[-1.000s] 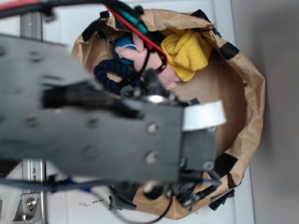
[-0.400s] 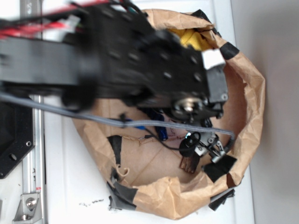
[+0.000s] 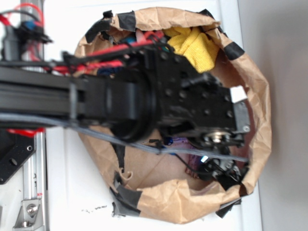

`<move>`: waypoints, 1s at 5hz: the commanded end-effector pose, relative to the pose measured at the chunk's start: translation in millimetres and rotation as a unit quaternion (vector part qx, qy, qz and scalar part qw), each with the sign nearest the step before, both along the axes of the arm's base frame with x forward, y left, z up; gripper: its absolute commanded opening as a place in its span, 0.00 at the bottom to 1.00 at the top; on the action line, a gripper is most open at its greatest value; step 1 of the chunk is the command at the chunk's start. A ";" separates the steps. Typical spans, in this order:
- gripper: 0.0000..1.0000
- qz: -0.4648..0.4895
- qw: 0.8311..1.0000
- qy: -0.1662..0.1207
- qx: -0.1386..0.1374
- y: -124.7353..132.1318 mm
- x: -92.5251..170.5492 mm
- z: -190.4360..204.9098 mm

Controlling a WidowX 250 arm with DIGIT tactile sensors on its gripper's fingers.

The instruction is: Grab the wood chip.

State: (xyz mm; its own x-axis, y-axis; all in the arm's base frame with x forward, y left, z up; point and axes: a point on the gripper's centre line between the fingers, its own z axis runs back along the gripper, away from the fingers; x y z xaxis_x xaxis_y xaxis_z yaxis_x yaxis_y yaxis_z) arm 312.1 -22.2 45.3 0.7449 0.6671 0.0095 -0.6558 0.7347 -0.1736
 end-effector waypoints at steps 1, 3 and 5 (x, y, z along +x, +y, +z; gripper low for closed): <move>1.00 -0.028 0.999 -0.005 -0.024 -21.9 5.3 -11.0; 1.00 -0.077 0.995 0.029 -0.050 -17.5 -23.4 -51.7; 0.00 -0.130 0.991 0.000 -0.026 -1.1 -29.5 -32.6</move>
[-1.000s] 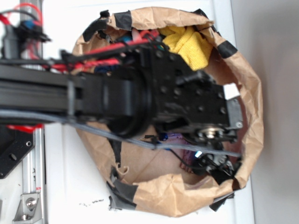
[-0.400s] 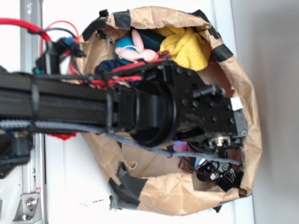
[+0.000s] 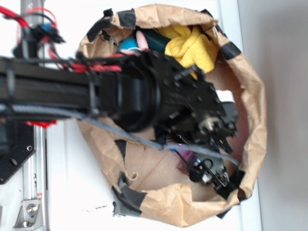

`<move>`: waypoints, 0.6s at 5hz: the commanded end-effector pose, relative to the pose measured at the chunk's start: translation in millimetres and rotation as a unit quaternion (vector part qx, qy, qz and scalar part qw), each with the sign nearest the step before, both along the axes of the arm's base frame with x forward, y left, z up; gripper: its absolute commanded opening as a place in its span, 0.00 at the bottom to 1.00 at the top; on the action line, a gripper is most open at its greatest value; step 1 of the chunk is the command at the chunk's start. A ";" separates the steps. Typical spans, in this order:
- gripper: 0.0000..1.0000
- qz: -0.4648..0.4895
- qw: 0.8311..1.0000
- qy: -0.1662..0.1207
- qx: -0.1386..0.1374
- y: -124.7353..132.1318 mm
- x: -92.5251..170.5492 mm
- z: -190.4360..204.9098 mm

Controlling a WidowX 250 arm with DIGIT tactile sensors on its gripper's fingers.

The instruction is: Grab the wood chip.

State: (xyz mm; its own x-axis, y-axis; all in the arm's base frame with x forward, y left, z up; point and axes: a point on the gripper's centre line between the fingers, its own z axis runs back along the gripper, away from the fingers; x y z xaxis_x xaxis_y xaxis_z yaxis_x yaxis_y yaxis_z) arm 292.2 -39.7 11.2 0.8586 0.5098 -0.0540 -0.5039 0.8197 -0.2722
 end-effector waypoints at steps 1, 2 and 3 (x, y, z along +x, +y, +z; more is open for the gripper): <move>0.00 -0.067 0.994 -0.026 0.081 20.0 -3.7 16.9; 0.00 -0.103 0.984 -0.038 0.139 23.5 1.3 37.1; 0.00 -0.178 0.957 -0.104 0.206 38.7 -10.1 88.7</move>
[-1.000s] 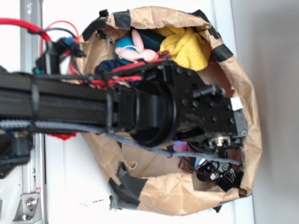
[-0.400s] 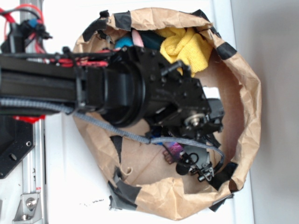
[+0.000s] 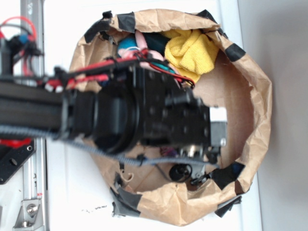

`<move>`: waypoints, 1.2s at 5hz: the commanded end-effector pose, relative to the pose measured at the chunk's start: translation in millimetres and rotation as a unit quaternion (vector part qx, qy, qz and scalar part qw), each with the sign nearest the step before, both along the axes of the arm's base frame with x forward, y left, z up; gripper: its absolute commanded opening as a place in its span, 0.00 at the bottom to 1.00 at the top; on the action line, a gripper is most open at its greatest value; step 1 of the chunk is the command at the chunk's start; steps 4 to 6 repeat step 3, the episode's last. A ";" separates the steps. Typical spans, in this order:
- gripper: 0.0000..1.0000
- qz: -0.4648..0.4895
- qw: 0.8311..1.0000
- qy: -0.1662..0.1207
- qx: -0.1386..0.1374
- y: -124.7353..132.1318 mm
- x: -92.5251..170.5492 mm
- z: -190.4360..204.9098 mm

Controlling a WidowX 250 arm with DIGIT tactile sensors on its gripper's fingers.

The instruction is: Grab the wood chip.

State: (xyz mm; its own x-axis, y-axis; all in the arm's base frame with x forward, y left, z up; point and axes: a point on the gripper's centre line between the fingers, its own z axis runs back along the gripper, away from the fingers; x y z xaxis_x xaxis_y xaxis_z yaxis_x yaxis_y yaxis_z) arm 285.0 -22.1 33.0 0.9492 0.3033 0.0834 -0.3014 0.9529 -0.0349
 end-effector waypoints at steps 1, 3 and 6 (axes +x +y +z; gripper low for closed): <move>0.00 -0.087 0.990 -0.107 0.022 35.9 -11.7 114.8; 0.00 -0.073 0.993 -0.093 0.002 43.1 -0.2 159.7; 0.00 -0.073 0.993 -0.093 0.002 43.1 -0.2 159.7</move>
